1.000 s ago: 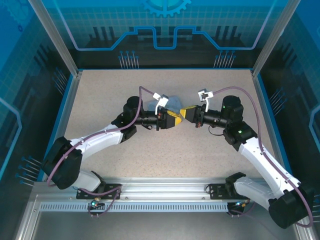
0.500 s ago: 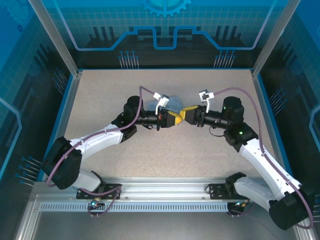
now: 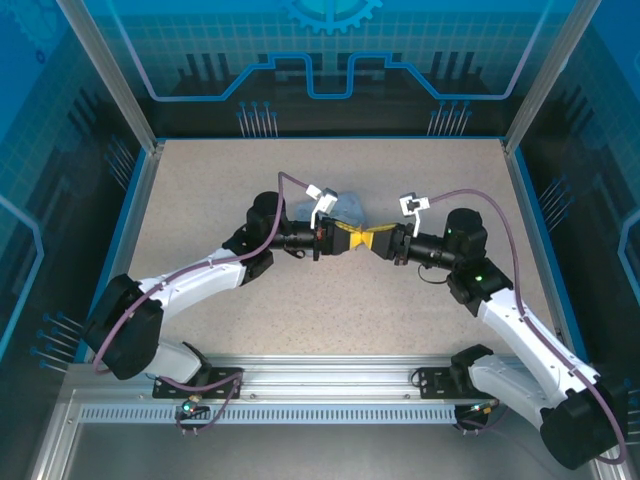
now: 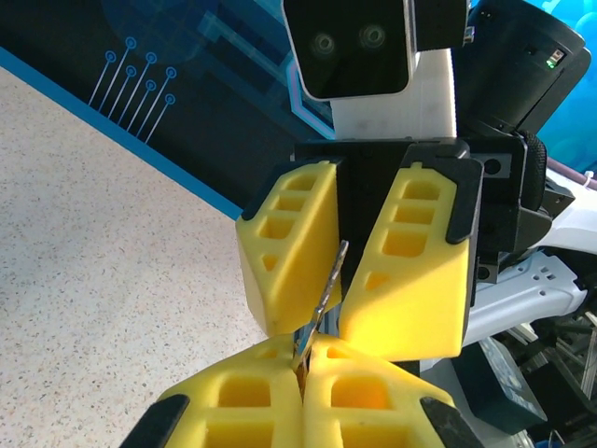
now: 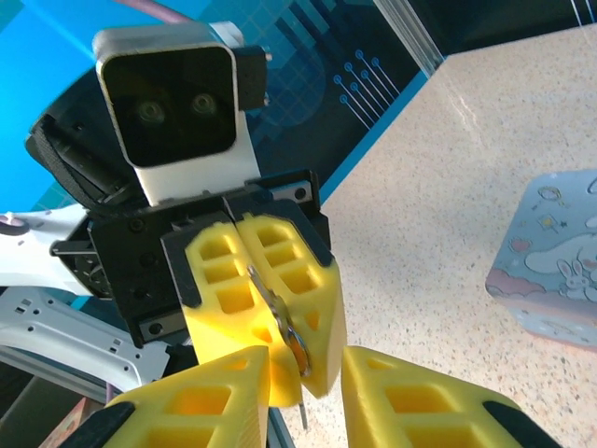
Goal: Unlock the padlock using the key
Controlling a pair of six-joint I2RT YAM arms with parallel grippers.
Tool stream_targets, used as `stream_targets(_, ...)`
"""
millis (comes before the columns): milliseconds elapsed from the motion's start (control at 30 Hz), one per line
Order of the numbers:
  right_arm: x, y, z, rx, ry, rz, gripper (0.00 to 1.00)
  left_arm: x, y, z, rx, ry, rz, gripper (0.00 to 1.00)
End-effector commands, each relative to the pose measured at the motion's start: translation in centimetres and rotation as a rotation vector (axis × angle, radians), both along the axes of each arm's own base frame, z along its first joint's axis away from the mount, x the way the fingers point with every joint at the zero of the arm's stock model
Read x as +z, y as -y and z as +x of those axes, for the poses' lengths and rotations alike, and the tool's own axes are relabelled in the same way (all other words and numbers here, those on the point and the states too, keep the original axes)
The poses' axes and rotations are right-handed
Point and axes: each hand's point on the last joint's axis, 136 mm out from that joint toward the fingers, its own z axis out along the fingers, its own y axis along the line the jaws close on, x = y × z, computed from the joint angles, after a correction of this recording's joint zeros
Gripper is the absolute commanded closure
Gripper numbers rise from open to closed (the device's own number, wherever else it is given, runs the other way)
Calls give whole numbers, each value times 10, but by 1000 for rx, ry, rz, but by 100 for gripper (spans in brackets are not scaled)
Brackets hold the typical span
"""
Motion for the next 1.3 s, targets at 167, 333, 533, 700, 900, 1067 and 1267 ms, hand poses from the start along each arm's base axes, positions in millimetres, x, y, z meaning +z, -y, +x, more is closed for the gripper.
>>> stream_targets(167,25,-1,2,7,77,81,75,22,0,-5,-9,68,-37,100)
stream_targets(333,22,-4,6,11,59,93,79,24,0,-6,-14,73,-40,100)
stream_targets(533,16,-5,5,19,43,91,82,23,0,-6,-8,70,-38,100)
stream_targets(700,10,-6,4,16,27,92,84,25,0,-6,-7,76,-43,100)
stream_targets(900,8,-10,5,27,22,99,85,26,1,-6,-10,76,-43,100)
stream_targets(1067,11,-15,3,44,22,106,85,25,1,-7,-13,76,-44,100)
stream_targets(1267,10,-16,1,46,26,100,94,25,1,-6,-9,79,-44,100)
